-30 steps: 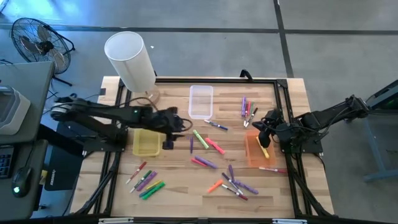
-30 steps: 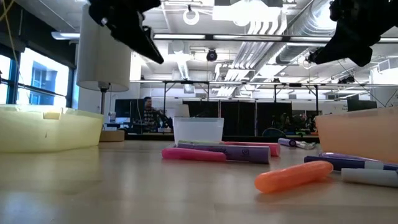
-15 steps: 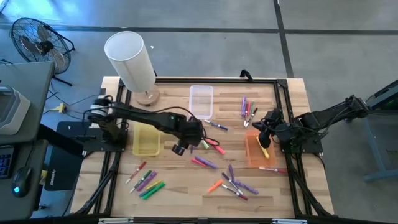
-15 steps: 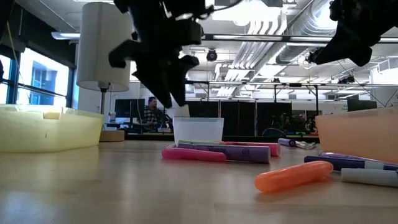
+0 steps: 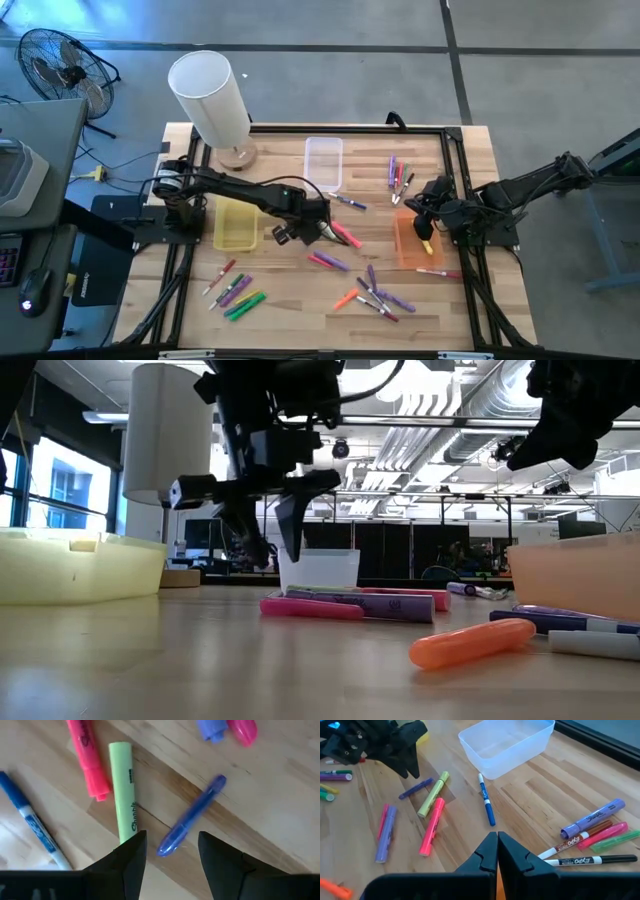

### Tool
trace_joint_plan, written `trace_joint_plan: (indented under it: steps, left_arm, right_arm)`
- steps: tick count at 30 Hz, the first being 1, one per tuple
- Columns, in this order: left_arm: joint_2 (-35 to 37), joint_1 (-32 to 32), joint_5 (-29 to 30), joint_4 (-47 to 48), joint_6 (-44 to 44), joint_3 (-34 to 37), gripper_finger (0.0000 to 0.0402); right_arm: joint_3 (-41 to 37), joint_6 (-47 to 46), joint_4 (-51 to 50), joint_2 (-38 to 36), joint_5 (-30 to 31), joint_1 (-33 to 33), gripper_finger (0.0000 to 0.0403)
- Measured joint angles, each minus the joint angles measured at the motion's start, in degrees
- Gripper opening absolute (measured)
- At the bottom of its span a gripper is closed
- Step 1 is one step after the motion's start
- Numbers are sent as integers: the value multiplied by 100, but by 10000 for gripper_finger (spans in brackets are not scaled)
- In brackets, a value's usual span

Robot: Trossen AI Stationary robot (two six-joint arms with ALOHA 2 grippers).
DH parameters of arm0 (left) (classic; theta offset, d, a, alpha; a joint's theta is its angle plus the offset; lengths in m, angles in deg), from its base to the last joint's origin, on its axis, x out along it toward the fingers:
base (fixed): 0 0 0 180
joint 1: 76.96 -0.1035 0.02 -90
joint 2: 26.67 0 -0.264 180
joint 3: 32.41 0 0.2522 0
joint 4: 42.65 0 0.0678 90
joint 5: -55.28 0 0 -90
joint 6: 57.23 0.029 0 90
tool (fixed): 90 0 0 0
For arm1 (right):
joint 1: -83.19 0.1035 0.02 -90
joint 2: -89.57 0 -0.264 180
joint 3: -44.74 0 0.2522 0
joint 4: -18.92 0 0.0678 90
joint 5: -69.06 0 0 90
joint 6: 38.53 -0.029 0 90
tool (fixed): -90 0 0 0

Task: Pick & Place Markers
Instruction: Put the purple pen into the yellow bin

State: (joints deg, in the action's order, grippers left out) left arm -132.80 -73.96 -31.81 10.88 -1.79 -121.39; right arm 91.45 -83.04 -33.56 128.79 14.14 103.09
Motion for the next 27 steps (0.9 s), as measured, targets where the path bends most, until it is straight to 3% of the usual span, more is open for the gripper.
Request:
trace_joint_plan:
  steps: [7, 27]
  left_arm:
    - [0, 0, -226, -31, 901, 2, 174]
    - [-556, 0, -358, -120, 808, -7, 174]
  right_arm:
    - [0, 0, 2, 20, -86, 2, 1]
    - [-2, 2, 26, 16, -97, 2, 1]
